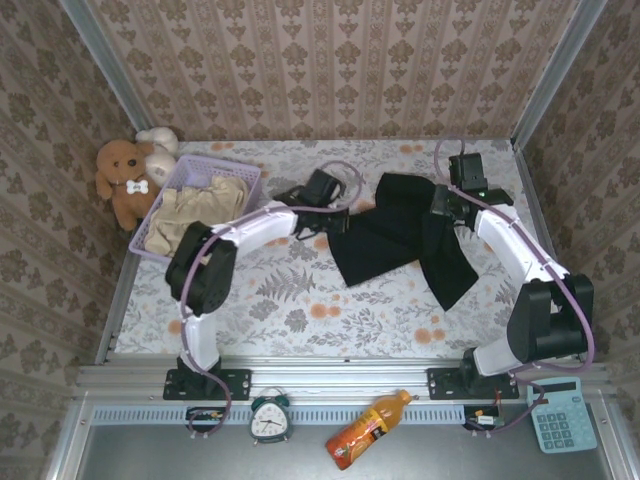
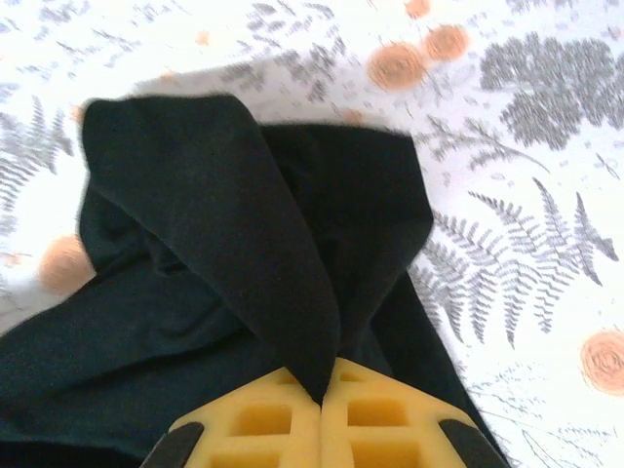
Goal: Fold and stack the mixed laundry pile
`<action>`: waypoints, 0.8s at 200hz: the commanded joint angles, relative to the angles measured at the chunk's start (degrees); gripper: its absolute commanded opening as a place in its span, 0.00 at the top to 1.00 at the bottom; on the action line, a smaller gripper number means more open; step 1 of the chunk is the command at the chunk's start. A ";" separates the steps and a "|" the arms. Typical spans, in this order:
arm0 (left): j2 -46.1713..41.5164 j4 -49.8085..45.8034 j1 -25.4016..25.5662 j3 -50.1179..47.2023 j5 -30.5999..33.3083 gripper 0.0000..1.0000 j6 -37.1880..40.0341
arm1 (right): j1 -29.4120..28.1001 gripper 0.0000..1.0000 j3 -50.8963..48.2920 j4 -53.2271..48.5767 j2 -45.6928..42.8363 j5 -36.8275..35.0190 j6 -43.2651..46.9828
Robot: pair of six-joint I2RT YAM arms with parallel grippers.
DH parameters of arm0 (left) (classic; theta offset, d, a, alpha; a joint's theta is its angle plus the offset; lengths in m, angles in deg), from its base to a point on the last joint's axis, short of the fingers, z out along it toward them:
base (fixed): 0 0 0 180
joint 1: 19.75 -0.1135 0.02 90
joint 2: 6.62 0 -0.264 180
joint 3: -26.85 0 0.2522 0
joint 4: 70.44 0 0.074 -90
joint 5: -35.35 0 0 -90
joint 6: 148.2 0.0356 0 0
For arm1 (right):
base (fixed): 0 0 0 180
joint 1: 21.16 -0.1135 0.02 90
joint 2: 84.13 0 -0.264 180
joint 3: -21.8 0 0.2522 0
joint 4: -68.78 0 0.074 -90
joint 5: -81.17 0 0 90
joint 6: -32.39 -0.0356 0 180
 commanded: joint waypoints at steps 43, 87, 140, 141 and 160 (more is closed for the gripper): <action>-16.83 -4.69 -12.20 8.63 16.60 1.00 13.96 | 0.94 1.00 10.50 -5.11 -12.11 4.32 2.77; -22.54 -4.09 -14.84 13.06 18.18 1.00 17.97 | 1.85 1.00 11.92 -1.47 -16.65 7.28 2.16; -17.27 -4.43 -15.15 24.63 16.38 1.00 20.44 | 3.59 1.00 23.66 3.39 -7.85 10.13 0.88; -16.94 -4.62 -15.18 25.06 16.34 1.00 20.50 | 3.68 1.00 23.87 3.66 -7.60 10.18 0.78; -9.98 -7.59 -16.48 34.39 15.47 1.00 21.04 | 5.34 1.00 31.47 4.92 -0.32 12.53 -0.80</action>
